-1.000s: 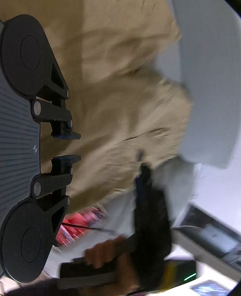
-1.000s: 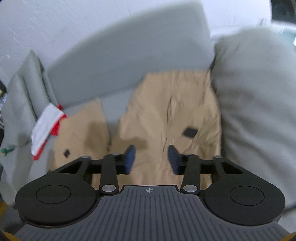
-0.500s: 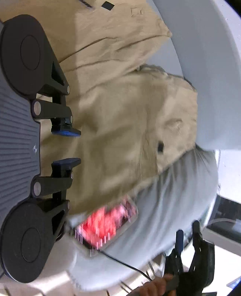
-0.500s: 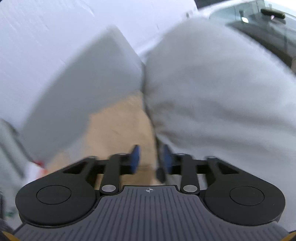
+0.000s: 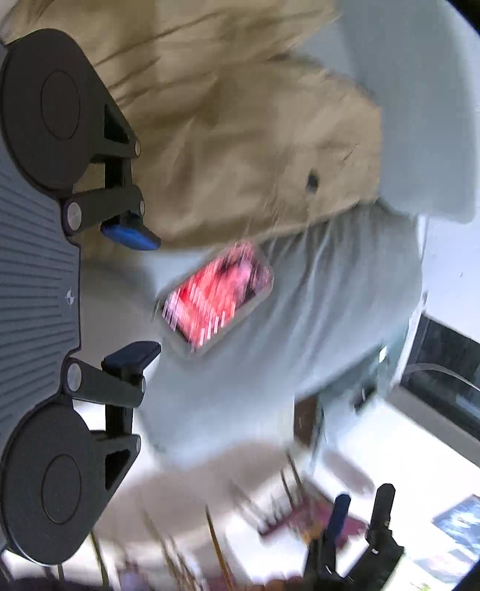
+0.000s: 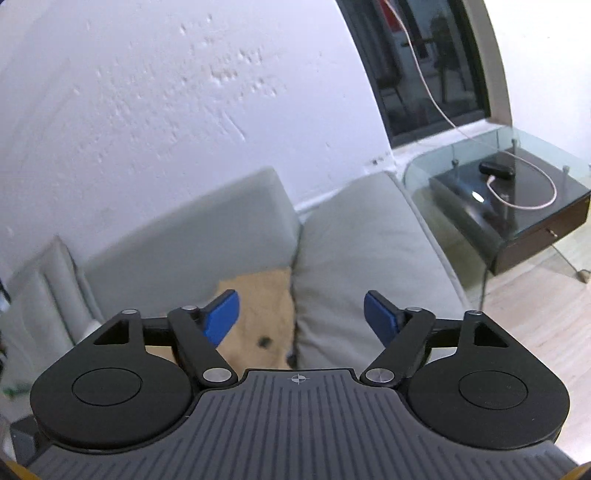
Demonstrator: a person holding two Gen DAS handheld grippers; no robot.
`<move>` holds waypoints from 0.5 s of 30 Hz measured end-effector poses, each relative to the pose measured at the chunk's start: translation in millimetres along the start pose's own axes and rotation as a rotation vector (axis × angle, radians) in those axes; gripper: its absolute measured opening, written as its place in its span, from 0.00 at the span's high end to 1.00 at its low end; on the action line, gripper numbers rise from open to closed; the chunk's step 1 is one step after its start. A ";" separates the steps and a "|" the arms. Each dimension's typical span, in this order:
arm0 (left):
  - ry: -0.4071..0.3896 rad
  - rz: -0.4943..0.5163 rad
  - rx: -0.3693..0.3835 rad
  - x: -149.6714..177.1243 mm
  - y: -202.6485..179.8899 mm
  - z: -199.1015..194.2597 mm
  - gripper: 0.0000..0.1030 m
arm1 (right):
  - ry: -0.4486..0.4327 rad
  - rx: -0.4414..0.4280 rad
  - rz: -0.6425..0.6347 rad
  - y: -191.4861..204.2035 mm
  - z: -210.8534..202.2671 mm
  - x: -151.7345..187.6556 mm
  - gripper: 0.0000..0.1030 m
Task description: Fold clothes
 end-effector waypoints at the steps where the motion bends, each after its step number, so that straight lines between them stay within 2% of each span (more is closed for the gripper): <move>1: -0.006 0.021 -0.062 2.6 0.4 12.6 0.47 | 0.048 0.002 0.006 -1.5 12.4 10.5 0.22; 3: -0.014 0.034 -0.120 4.7 3.2 31.4 0.48 | 0.158 -0.037 0.036 -3.3 48.1 38.6 0.24; 6: -0.043 0.034 -0.087 2.5 4.2 42.4 0.44 | 0.267 -0.091 0.101 -1.1 98.8 69.8 0.26; 8: -0.058 0.074 -0.091 0.1 1.5 46.9 0.39 | 0.281 -0.119 0.128 3.8 127.5 77.3 0.26; 10: -0.056 0.122 -0.118 -2.4 -3.8 57.0 0.38 | 0.286 -0.140 0.150 8.4 152.6 78.9 0.26; 15: 0.010 0.236 -0.185 -5.5 -18.5 108.4 0.41 | 0.336 -0.162 0.216 13.8 216.2 88.9 0.26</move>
Point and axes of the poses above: each gripper's, at about its wrist camera, not at the fingertips, and z roughly the way its jaws point, y to its left, x to its underside, the point moved 3 cm from there along z, roughly the way its jaws point, and after that the axes turned 5 degrees about -y, right-handed, at the moved point
